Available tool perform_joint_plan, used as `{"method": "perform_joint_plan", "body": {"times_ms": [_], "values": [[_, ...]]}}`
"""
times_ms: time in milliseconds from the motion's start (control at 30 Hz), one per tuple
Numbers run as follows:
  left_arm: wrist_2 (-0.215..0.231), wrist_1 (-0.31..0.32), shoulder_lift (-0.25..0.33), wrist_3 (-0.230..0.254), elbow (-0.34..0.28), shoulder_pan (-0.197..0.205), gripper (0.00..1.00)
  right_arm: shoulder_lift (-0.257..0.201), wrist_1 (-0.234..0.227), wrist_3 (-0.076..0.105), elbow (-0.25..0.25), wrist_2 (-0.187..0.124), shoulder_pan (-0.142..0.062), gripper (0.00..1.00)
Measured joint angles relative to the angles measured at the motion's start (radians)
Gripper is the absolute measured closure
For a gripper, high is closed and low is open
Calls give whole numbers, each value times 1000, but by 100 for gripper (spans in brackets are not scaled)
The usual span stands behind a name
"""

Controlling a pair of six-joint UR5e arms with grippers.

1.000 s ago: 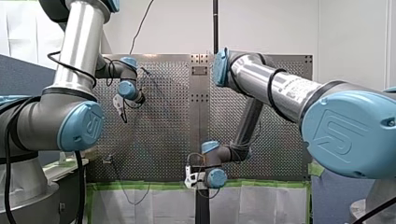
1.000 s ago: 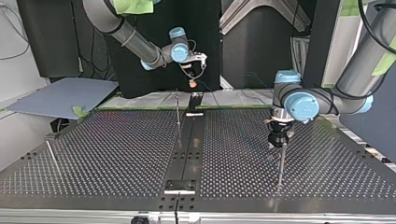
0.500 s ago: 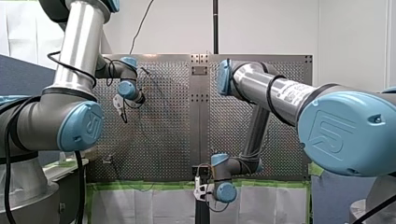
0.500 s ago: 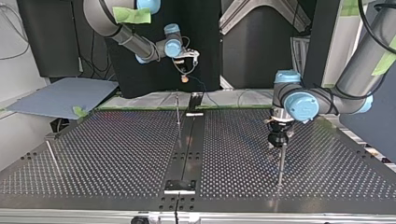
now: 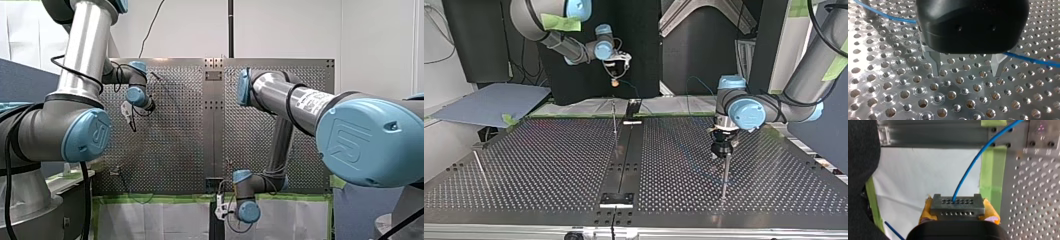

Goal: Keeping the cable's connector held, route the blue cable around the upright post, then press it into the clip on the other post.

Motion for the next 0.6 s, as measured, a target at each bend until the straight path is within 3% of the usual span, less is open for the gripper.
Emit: {"method": "perform_joint_plan", "body": {"times_ms": [267,467,600], "values": [[0,0,0,-1,0,2,0,-7,-37,-3,51,11,-27,100],[-1,0,0,-5,0,3,0,-57,-97,-8,113,24,-47,100],[-3,0,0,-6,0,4,0,-97,-137,-29,154,29,-52,100]]}}
